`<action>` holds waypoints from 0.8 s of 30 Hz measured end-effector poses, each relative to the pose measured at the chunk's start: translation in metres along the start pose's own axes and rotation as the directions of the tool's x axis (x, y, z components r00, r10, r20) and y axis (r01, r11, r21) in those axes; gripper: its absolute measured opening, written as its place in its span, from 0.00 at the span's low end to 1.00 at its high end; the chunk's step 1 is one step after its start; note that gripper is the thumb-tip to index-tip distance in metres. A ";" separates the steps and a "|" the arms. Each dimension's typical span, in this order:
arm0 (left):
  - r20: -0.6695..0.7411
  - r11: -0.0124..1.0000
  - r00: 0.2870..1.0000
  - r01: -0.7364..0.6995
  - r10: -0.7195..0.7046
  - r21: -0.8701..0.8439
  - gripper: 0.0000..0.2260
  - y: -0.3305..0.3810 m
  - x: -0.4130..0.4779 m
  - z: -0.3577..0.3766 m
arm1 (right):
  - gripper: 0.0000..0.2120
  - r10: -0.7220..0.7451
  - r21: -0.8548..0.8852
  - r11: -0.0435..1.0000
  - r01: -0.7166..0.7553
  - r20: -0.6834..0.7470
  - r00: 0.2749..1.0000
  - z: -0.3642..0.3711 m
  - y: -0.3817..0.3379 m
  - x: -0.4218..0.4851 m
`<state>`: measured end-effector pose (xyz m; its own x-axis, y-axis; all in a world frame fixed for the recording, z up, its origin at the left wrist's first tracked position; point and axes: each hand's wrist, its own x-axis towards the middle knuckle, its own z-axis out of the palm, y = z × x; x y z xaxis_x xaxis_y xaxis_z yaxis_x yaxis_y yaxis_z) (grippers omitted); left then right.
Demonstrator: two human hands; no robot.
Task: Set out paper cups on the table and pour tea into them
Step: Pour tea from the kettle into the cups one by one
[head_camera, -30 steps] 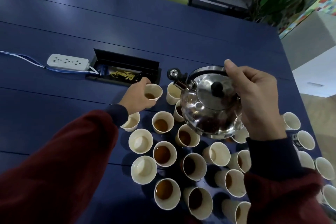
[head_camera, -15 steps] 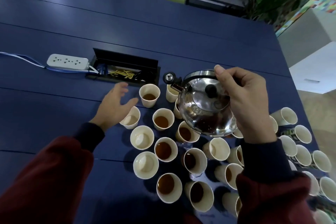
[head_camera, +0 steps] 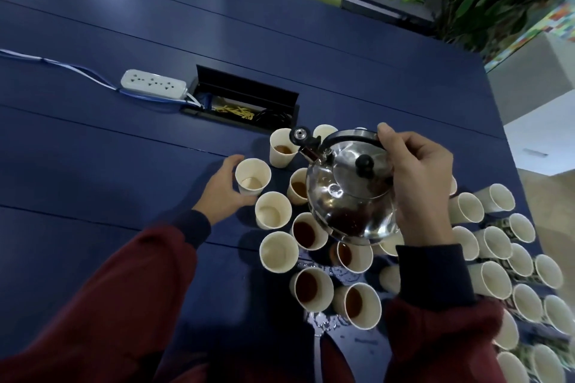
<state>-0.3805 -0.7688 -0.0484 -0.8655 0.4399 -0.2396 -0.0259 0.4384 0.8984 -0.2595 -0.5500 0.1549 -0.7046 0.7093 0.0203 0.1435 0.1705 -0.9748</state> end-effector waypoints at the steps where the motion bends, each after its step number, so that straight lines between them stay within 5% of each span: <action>1: -0.019 1.000 1.000 -0.011 0.011 -0.016 0.37 0.001 0.002 0.003 | 0.16 -0.007 -0.014 1.000 0.007 0.010 1.000 0.003 -0.002 -0.003; 6: -0.088 0.992 0.996 -0.033 0.022 -0.123 0.25 0.003 0.003 0.008 | 0.18 -0.072 -0.106 0.991 0.076 0.046 0.996 0.016 -0.008 -0.016; 14: -0.190 0.951 0.952 -0.271 0.242 -0.147 0.27 0.017 -0.035 -0.021 | 0.17 -0.171 -0.269 0.944 0.191 0.096 0.981 0.046 -0.027 -0.038; 24: -0.159 0.937 0.958 -0.269 0.237 -0.222 0.28 0.012 -0.082 -0.063 | 0.15 -0.270 -0.340 0.884 0.320 0.186 0.945 0.087 -0.052 -0.070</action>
<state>-0.3415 -0.8494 0.0049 -0.9151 0.4010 0.0422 0.0976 0.1187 0.9881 -0.2783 -0.6678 0.1845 -0.8337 0.4968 0.2411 0.1382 0.6103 -0.7800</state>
